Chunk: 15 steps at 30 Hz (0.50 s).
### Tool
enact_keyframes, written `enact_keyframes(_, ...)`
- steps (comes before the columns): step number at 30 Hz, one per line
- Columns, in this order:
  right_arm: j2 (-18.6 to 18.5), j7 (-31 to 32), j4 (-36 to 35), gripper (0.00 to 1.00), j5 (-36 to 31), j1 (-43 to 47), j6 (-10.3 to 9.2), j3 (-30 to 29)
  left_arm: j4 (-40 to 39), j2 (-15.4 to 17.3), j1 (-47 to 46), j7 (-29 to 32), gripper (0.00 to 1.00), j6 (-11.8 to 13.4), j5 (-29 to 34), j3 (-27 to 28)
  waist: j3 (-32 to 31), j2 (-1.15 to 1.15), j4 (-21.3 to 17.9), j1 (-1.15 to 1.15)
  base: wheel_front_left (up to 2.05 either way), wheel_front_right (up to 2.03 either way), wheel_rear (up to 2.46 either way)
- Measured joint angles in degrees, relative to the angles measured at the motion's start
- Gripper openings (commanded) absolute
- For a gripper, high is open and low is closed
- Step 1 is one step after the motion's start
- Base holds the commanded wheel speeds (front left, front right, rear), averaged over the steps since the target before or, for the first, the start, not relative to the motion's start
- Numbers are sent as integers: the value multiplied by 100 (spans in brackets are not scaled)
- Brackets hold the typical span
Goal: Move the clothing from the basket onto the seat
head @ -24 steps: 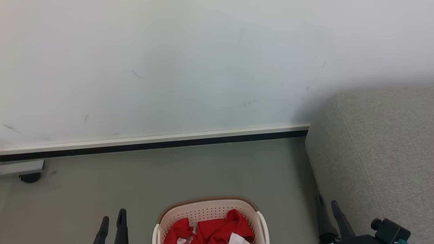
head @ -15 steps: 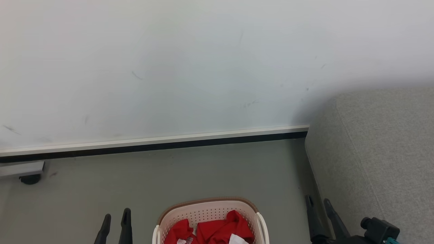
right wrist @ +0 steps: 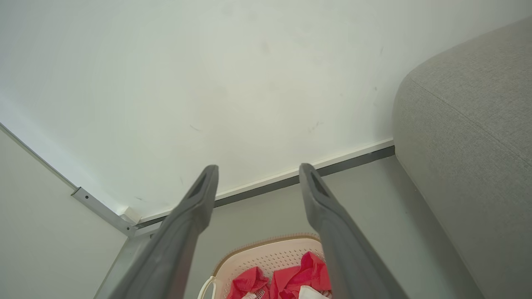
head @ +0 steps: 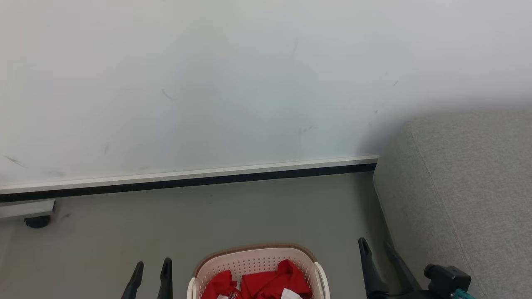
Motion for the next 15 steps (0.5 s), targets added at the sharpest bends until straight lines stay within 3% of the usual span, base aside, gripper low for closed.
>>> enact_keyframes(15, -24, -211, 16, 100, -657, -105, 0, 370, -79, 4, 3, -163, 100, 51, 848, -55, -53, 0, 15, 0, 0, 0, 0)
